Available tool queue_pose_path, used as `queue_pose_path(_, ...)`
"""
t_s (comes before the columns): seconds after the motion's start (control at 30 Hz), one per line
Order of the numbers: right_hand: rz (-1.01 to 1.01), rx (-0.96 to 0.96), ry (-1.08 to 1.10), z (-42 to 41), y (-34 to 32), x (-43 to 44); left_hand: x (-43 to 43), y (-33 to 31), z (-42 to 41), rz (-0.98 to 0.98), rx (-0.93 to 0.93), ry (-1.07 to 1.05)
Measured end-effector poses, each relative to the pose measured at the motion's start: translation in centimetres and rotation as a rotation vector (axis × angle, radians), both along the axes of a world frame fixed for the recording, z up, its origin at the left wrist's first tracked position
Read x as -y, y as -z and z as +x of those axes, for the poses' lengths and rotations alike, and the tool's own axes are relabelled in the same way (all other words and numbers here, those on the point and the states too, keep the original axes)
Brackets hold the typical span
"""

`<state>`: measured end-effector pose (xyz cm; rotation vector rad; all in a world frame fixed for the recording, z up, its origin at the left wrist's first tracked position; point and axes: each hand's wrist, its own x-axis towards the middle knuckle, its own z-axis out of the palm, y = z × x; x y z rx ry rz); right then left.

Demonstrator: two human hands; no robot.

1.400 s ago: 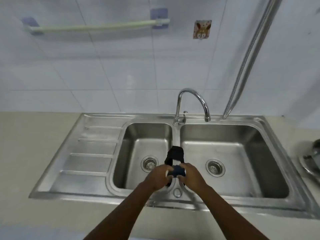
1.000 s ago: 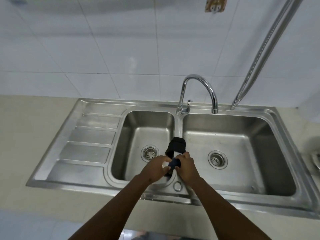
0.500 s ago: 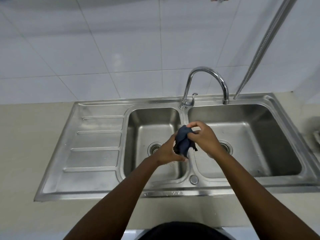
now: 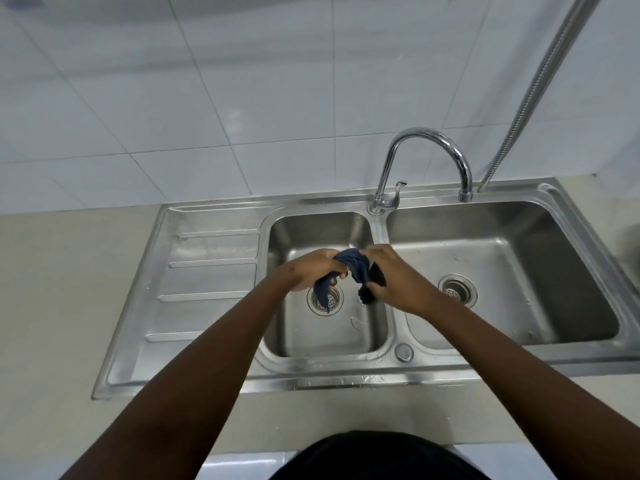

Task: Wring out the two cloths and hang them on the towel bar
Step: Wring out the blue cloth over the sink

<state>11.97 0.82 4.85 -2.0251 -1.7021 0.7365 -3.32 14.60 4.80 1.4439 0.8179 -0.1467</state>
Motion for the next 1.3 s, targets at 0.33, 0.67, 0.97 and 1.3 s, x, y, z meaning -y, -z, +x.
queue_pose_path(0.33, 0.251, 0.053, 0.075, -2.1, 1.1, -2.3, -0.6, -2.8, -2.5, -0.200, 0.009, 0.131)
queue_pose_path(0.67, -0.033, 0.336, -0.069, -1.2, -0.7, -3.1, 1.4, -2.3, -2.6, 0.946, -0.123, 0.372)
queue_pose_path(0.97, -0.133, 0.174, -0.057, -1.3, -1.8, -2.8, 2.3, -1.9, -2.7, 1.190, -0.052, 0.311)
queue_pose_path(1.3, 0.380, 0.285, -0.116, -1.4, -4.9, -1.9, 0.5, -5.4, -3.3, -0.010, -0.011, 0.071)
